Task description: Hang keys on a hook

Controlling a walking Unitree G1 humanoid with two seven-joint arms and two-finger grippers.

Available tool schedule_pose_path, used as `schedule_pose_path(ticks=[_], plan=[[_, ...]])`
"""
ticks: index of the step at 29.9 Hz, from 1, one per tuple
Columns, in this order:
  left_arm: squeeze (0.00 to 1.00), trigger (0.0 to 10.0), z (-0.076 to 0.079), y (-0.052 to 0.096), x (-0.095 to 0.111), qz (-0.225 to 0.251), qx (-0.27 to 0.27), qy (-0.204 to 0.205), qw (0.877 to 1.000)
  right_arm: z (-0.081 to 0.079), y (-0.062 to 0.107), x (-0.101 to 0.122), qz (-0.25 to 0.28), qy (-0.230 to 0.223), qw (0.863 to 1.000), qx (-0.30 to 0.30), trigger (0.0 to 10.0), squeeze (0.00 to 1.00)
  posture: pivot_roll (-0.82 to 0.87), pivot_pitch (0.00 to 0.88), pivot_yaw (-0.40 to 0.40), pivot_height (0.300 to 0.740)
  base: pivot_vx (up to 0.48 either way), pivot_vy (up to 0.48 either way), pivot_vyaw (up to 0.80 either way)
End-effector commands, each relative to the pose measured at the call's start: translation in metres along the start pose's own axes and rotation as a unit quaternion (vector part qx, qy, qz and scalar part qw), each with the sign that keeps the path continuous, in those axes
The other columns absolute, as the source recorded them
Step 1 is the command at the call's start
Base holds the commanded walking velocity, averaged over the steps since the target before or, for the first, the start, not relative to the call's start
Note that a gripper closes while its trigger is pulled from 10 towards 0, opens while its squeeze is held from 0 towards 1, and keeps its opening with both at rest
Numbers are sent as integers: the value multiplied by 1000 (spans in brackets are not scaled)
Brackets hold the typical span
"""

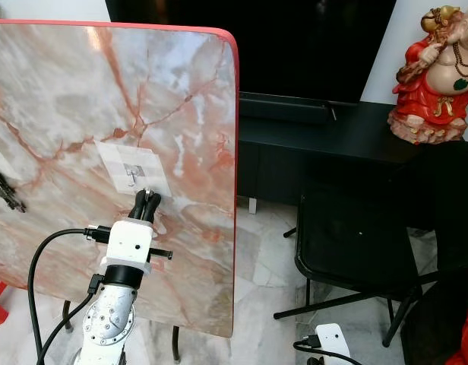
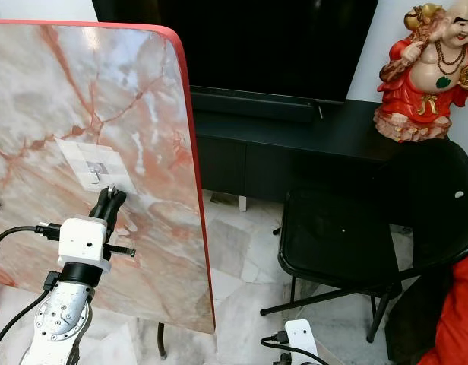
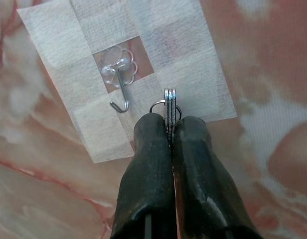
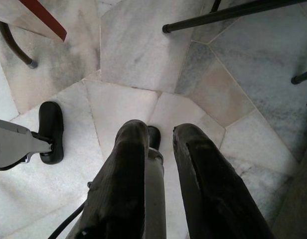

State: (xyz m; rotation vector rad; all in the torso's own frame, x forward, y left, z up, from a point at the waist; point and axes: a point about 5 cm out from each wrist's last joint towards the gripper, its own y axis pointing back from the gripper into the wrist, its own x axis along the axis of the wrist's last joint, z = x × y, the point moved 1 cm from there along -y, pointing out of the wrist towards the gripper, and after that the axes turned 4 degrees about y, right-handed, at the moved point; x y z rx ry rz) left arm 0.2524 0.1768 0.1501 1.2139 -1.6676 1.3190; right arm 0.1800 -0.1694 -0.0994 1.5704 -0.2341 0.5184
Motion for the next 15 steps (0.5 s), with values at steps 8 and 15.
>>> schedule_pose_path(ticks=[8, 15], plan=[[0, 10000, -7, 0, 4, 6, 19, 11, 1000, 0, 0, 1, 2, 3, 1000, 0, 10000, 0, 35, 28, -24, 740, 0, 0, 0], [0, 10000, -12, -4, 7, 12, 29, 14, 999, 0, 0, 1, 2, 3, 1000, 0, 10000, 0, 35, 28, -24, 740, 0, 0, 0]])
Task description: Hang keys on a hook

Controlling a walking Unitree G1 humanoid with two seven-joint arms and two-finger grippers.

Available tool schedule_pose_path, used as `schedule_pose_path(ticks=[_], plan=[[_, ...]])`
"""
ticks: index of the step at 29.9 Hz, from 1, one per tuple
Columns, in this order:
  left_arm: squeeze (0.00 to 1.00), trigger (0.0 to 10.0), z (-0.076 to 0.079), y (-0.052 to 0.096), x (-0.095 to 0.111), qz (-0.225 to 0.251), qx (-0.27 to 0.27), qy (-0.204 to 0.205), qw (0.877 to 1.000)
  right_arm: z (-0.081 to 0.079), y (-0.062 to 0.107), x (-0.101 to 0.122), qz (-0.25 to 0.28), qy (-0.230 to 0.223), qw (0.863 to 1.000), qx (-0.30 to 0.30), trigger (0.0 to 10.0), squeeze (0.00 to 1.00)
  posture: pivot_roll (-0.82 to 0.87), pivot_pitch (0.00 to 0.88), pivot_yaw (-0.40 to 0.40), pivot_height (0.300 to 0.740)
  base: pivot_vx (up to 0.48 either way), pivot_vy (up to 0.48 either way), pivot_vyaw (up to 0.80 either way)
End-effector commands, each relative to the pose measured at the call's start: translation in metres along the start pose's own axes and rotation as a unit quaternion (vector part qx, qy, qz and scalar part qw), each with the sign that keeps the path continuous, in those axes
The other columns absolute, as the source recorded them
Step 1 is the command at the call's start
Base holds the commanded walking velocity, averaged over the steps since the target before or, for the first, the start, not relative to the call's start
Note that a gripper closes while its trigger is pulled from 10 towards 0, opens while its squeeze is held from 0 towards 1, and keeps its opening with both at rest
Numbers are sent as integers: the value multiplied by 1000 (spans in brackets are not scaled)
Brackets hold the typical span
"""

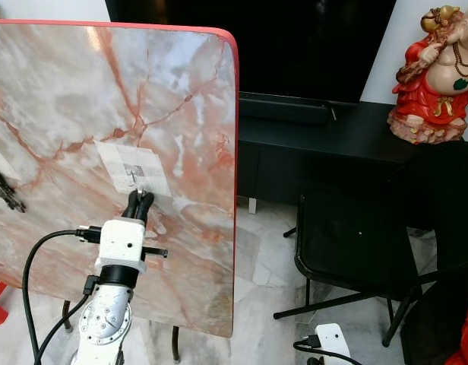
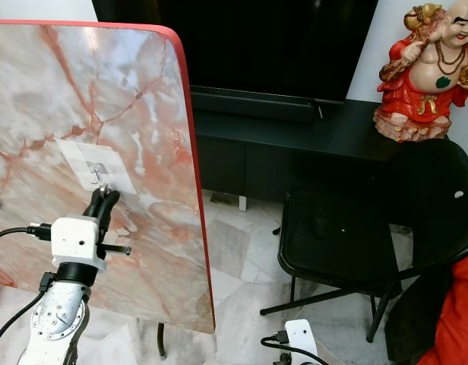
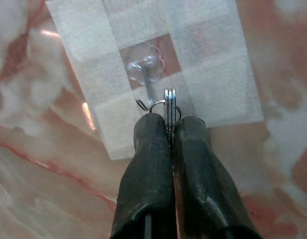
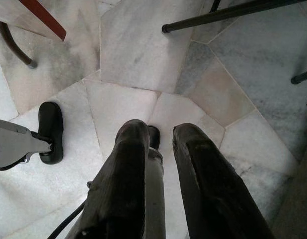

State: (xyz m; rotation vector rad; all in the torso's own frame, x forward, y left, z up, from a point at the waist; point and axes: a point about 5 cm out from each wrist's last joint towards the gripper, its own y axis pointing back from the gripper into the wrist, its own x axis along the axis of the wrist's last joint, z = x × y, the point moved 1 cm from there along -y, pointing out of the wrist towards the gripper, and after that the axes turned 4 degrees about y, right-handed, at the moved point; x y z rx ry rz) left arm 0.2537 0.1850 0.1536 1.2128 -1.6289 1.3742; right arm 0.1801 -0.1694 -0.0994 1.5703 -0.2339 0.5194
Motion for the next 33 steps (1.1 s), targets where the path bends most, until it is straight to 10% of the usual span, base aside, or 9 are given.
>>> schedule_pose_path(ticks=[1, 33], plan=[[0, 10000, -3, -3, 6, 11, 7, 0, 1000, 0, 0, 1, 2, 3, 1000, -1, 10000, 0, 35, 28, -24, 740, 0, 0, 0], [0, 10000, -6, -3, 11, 21, 15, 11, 1000, 0, 0, 3, 4, 13, 1000, 1, 10000, 0, 36, 26, -24, 740, 0, 0, 0]])
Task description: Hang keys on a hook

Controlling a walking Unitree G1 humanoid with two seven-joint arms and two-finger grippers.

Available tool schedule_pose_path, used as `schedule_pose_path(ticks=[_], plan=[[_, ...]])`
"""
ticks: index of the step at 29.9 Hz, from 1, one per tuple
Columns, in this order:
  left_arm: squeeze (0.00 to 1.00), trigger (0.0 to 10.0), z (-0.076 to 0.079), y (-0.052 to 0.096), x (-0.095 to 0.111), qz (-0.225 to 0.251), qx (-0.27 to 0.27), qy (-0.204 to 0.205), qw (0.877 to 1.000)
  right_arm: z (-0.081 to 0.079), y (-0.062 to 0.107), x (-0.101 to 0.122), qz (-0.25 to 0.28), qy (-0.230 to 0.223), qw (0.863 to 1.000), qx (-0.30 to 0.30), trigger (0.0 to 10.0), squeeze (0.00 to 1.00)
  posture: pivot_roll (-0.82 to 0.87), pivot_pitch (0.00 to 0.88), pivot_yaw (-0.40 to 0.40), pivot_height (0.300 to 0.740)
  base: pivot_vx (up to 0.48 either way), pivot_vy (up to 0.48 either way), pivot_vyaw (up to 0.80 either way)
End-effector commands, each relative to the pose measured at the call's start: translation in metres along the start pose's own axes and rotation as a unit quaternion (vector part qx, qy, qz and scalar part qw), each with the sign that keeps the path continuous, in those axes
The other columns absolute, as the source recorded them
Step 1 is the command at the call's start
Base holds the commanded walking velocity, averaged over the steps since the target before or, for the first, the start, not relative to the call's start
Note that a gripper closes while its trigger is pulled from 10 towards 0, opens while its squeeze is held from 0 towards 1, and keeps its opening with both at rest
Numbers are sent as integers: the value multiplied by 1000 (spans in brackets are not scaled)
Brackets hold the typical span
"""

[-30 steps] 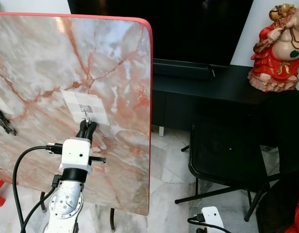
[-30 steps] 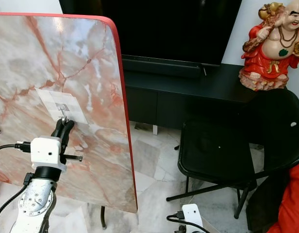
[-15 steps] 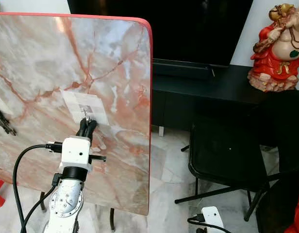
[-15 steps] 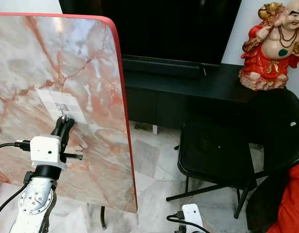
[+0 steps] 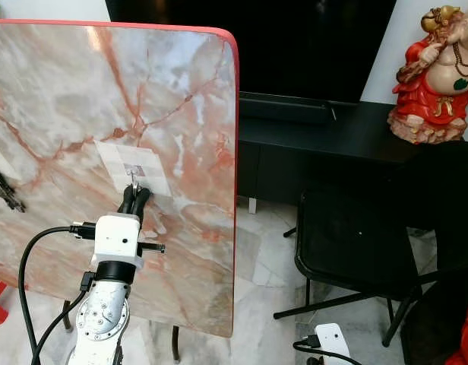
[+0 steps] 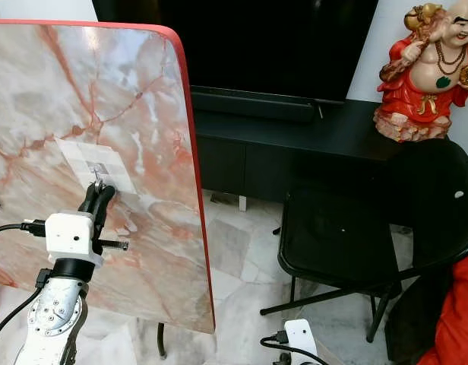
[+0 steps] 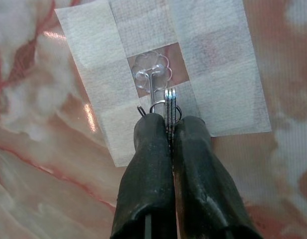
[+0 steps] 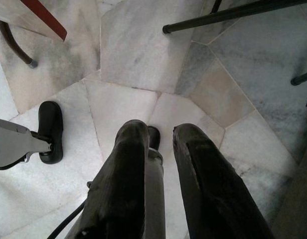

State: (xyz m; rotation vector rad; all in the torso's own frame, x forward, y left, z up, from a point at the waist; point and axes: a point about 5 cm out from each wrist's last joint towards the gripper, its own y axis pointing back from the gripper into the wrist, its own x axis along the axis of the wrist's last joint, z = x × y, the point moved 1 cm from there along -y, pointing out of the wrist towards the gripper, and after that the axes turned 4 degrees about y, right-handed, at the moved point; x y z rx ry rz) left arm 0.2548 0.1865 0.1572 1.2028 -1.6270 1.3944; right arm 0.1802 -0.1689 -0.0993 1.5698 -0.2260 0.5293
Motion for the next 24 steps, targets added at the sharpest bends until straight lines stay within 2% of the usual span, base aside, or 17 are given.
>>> schedule_pose_path(ticks=[1, 13, 24], plan=[[0, 10000, -4, -1, 9, 17, 11, 7, 1000, 0, 0, 2, 4, 7, 1000, 0, 10000, 0, 37, 30, -25, 740, 0, 0, 0], [0, 10000, 4, 5, 9, 10, -1, 15, 1000, 0, 0, 3, 6, 12, 1000, 0, 10000, 0, 37, 30, -24, 740, 0, 0, 0], [0, 10000, 14, 10, -3, -27, -28, 29, 999, 0, 0, 4, 6, 15, 1000, 0, 10000, 0, 37, 30, -24, 740, 0, 0, 0]])
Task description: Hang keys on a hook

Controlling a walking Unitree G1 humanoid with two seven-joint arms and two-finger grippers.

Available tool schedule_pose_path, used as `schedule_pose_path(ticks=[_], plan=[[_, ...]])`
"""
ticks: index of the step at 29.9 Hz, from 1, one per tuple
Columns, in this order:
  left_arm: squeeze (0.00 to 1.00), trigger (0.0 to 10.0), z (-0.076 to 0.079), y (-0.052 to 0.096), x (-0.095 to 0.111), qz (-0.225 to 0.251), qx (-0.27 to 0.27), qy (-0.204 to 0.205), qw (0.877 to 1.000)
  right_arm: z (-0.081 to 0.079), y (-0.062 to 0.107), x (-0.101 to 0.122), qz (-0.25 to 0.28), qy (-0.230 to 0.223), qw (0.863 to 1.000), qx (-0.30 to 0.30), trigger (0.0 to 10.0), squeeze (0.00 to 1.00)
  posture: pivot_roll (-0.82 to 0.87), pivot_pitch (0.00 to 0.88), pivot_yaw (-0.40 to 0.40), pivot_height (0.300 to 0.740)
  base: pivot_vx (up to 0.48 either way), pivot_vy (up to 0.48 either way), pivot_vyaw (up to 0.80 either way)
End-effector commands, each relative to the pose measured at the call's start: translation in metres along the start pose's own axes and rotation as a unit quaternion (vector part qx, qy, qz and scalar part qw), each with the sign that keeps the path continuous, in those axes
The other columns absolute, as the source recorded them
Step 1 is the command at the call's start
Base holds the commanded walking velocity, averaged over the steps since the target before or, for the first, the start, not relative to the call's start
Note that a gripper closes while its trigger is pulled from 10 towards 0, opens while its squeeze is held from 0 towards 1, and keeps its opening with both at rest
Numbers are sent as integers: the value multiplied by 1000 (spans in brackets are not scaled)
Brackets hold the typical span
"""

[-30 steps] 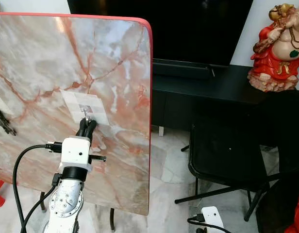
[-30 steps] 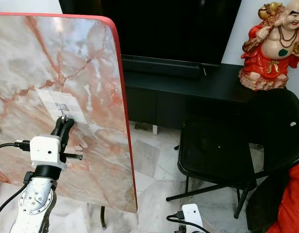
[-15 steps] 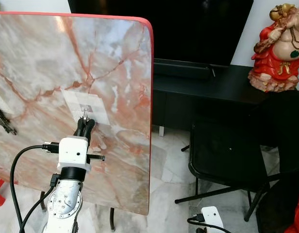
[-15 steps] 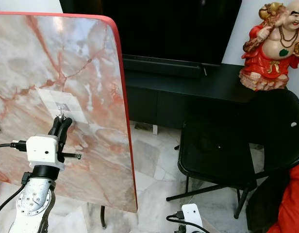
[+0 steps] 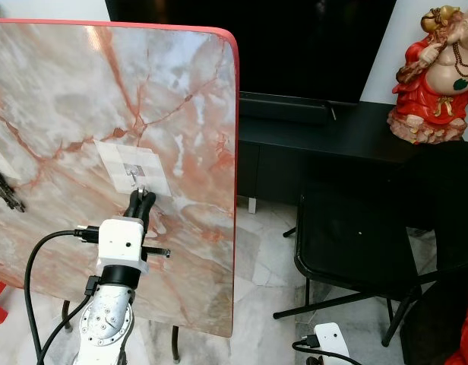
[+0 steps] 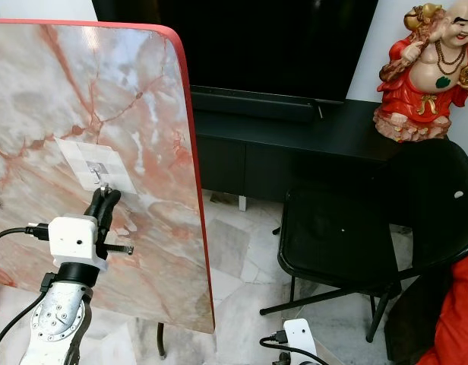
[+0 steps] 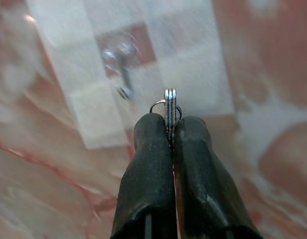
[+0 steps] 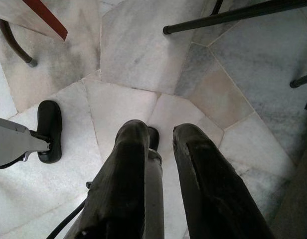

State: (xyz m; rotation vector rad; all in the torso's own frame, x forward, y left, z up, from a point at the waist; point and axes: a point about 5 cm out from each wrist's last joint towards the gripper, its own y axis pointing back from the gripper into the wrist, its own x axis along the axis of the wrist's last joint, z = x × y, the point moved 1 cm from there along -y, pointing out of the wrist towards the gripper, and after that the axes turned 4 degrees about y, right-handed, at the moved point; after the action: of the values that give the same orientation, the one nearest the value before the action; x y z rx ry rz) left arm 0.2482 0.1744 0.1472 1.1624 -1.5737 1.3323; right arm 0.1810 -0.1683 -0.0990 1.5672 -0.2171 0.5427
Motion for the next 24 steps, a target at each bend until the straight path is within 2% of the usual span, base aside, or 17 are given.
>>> schedule_pose_path(ticks=[1, 8, 15, 16, 17, 20, 21, 22, 24], plan=[[0, 10000, 0, 1, 1, -1, -1, 2, 1000, 1, 0, 3, 5, 8, 1000, -1, 10000, 0, 37, 30, -24, 740, 0, 0, 0], [0, 10000, -3, 2, 9, 15, 10, -8, 1000, 1, 0, 3, 5, 9, 1000, -4, 10000, 0, 37, 30, -24, 740, 0, 0, 0], [0, 10000, -4, -8, 36, 62, 11, -5, 998, 2, 0, 3, 7, 9, 1000, -9, 10000, 0, 44, 31, -26, 740, 0, 0, 0], [0, 10000, 8, -6, 33, 44, -41, -11, 998, 2, 0, 3, 7, 9, 1000, -10, 10000, 0, 44, 31, -26, 740, 0, 0, 0], [0, 10000, 8, -6, 33, 44, -41, -11, 998, 2, 0, 3, 7, 9, 1000, -10, 10000, 0, 44, 31, -26, 740, 0, 0, 0], [0, 10000, 26, 7, 18, -6, -128, -20, 992, 2, 0, 3, 7, 9, 1000, -10, 10000, 0, 45, 28, -24, 740, 0, 0, 0], [0, 10000, 28, 13, 11, -32, -147, -28, 988, 2, 0, 3, 7, 9, 1000, -10, 10000, 0, 44, 26, -20, 740, 0, 0, 0], [0, 10000, 27, 24, -5, -79, -169, -60, 981, 2, 0, 3, 7, 8, 1000, -9, 10000, 0, 44, 26, -20, 740, 0, 0, 0], [0, 10000, 19, 30, -18, -121, -159, -84, 976, 2, 0, 3, 7, 8, 1000, -9, 10000, 0, 46, 27, -17, 740, 0, 0, 0]])
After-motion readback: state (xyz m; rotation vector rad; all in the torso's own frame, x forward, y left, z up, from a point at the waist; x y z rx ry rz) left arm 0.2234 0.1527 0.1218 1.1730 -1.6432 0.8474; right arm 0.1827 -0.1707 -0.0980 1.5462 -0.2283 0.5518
